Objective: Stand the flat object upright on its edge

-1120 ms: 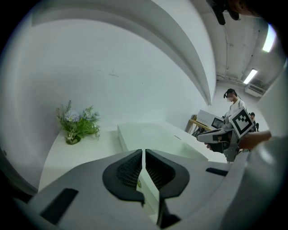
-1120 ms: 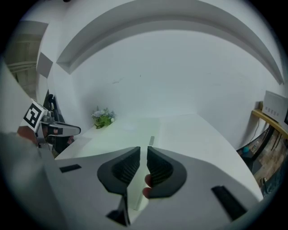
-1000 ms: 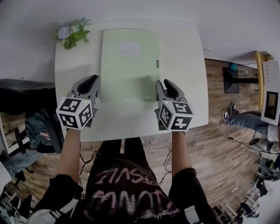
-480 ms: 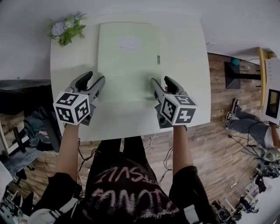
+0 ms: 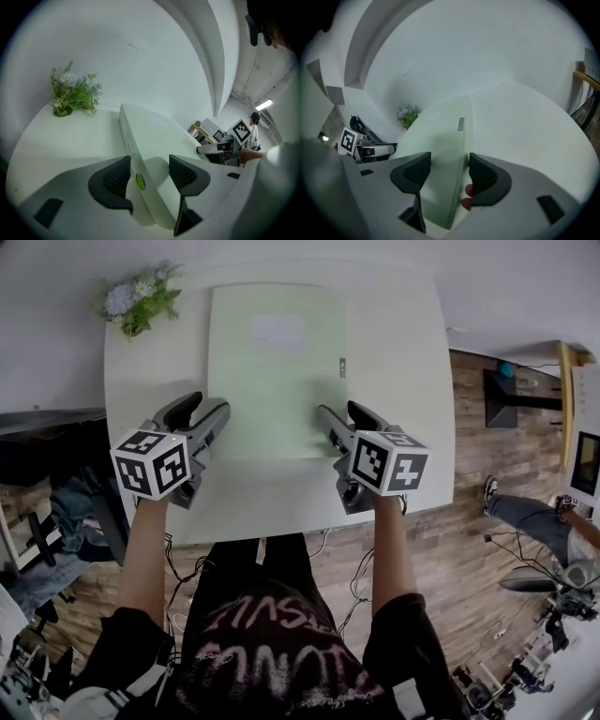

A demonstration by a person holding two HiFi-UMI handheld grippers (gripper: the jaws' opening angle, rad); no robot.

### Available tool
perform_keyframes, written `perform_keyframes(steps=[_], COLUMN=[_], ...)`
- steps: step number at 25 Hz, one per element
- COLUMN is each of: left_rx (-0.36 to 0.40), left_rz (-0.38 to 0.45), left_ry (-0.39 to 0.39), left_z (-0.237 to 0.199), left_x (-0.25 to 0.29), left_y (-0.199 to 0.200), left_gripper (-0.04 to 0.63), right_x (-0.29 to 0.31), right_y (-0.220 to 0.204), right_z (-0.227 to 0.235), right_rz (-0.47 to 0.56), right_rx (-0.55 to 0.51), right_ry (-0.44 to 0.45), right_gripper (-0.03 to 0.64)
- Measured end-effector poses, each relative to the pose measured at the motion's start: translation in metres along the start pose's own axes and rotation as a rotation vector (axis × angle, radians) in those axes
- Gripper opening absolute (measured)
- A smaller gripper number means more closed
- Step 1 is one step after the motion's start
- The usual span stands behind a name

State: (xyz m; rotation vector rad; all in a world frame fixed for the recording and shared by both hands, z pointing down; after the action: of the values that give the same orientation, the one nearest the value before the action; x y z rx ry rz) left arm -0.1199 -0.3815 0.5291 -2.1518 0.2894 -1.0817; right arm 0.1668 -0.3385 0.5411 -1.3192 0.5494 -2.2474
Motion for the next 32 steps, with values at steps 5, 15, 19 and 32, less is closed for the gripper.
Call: perform_keyframes(steps=[5,15,19,32], left_rx=[0.002,-0.075,-0.072,0.028], left_rz=[-0.055,-0.153,-0.165,-0.148], left_ry=[-0.035,-0.057,-0.063,-0.036], left_z=[0.004,-0.004,-0.004,0.006], left_x=[0.007,0.015,0.018,0.014], left_y=[-0.001,-0.001,-0.001,0.0], left_gripper=[0.262,0.279,0.276,0.258], right_x=[0.002,0.006,0.008,0.006], right_y=[0.001,0.004,0.007,0.003], right_z=[0.001,0.002,0.002,0.0], right_rz=[-0.032,-0.078,-0.098,-0.091], right_rx=[-0.006,-0.019,-0.019,-0.062], right_ry=[0.003,-0.001,0.005,-0.017], right_gripper=[0.245,0.249,0.249,0.251])
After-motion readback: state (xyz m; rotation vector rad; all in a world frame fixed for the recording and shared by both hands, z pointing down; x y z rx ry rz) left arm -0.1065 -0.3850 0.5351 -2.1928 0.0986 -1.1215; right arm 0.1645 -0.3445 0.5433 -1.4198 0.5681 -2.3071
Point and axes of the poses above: the fingertips, and each gripper's own axes: x forward along the fingers, z to its right, y out of its top, the point moved 7 cm from there along -x, backward along the fingers, and after that the axes turned 1 degree about -z, right-handed, at the moved point
